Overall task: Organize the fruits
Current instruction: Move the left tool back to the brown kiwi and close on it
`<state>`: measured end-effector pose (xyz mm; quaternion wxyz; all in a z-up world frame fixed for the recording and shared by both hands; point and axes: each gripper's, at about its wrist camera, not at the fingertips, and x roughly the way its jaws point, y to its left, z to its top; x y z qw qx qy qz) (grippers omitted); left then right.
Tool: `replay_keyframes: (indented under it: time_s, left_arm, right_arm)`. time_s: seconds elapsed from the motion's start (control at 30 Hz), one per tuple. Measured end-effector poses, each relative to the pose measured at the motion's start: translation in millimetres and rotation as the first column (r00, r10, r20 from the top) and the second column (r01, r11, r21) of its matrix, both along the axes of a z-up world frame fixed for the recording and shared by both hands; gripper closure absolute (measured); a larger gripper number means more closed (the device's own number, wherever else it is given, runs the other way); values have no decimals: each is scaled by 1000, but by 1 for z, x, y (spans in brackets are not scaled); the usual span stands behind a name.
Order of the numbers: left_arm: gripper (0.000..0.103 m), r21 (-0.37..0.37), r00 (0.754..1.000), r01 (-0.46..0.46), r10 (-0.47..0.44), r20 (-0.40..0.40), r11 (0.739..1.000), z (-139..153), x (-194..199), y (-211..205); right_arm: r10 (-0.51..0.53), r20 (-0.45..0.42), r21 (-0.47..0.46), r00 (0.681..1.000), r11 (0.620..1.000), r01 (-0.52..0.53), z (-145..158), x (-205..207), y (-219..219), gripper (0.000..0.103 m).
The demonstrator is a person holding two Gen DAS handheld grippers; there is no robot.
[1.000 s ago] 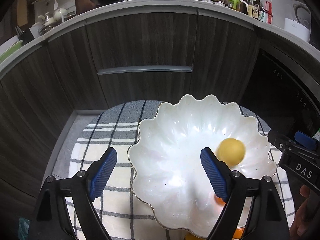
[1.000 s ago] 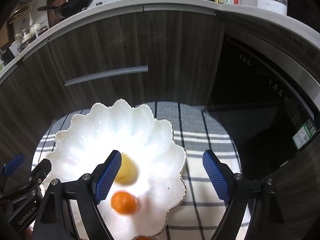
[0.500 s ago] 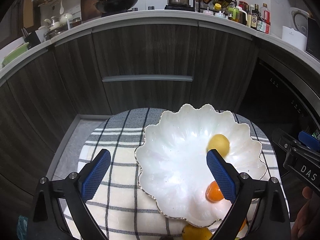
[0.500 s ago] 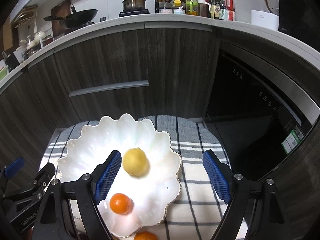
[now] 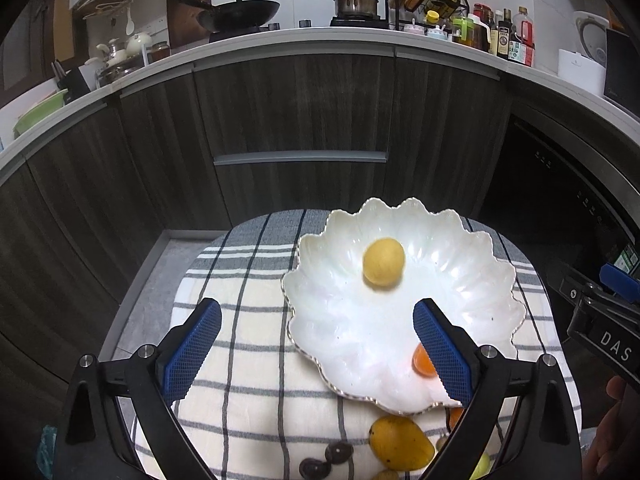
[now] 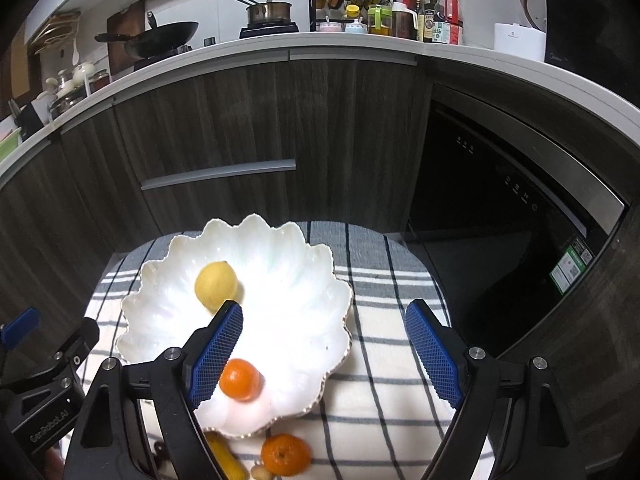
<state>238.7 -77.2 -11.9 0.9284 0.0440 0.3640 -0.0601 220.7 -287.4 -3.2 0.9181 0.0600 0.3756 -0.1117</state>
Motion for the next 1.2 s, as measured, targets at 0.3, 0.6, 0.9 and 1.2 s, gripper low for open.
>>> replay_keyframes:
  time_s: [0.3,0.6,0.9,1.2]
  left_arm:
    - [5,-4,1000,8,-8,-17,1000,-6,-24,-2]
    - [5,7,999,33,-33,-35,999,-18,-51,-7]
    - [5,6,997,54,-54,-63,999,-35,-73,-14]
    - [5,5,993,80,-80,-87,997,-49,-93,-18]
  right_arm:
    - [-13,2,-1,1000,1000,13,-2,-23,-4,19]
    - [-25,-24,3,999,1000,25,-15,-49,-10,19]
    - [-35,-59,2,998,999,35,-30,-74,-14,19]
    - [-44,-102,13,994,999,46,-47,-96,-19,19]
